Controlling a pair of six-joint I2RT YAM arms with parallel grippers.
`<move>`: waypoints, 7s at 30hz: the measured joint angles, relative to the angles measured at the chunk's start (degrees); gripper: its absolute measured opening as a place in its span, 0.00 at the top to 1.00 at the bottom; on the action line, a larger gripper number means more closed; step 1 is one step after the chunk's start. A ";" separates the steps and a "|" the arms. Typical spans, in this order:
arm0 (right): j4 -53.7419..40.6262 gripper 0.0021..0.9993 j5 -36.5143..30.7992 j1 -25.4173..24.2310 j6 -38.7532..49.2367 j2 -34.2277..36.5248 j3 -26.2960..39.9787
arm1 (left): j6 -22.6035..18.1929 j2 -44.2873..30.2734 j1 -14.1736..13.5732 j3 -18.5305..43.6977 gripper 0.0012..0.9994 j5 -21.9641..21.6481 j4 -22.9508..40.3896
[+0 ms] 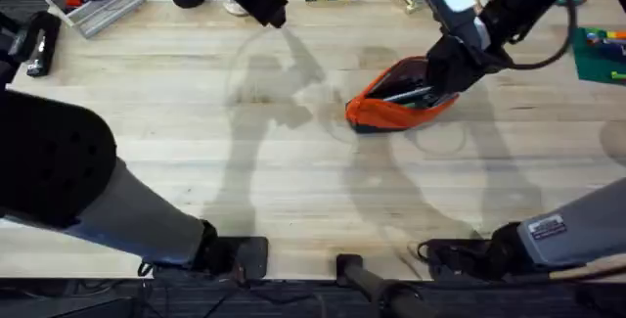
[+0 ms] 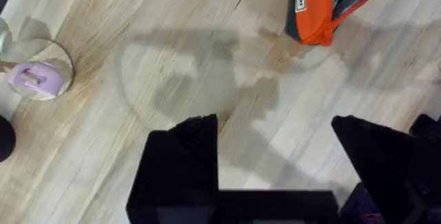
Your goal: Unzip the bag, pick up the pens from the table one at a time and place them inside, then zip the bag closed.
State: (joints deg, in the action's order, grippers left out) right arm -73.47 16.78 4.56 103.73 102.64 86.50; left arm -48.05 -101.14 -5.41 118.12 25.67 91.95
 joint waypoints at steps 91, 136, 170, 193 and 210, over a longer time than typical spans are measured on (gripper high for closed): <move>3.10 0.00 3.74 5.86 -94.08 -32.23 8.52 | 0.00 0.00 0.00 -0.01 0.00 0.00 0.25; 13.53 0.00 -21.92 23.93 -117.39 -32.79 -8.26 | -48.65 0.00 9.81 -33.83 0.00 18.20 -5.01; 7.90 0.00 -51.52 63.68 -166.54 -35.88 -14.24 | -55.28 0.00 9.86 -37.43 0.00 22.62 -6.28; 13.94 0.00 -55.28 65.11 -173.84 -34.11 -20.70 | -55.28 0.00 9.84 -37.43 0.00 22.62 -6.28; 18.71 0.00 -51.42 58.22 -174.08 -20.71 -21.20 | -55.28 0.00 9.86 -37.43 0.00 22.62 -6.28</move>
State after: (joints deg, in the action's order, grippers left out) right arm -54.76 -34.64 62.77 -70.35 81.93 65.30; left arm -103.33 -101.14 4.45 80.68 48.29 85.67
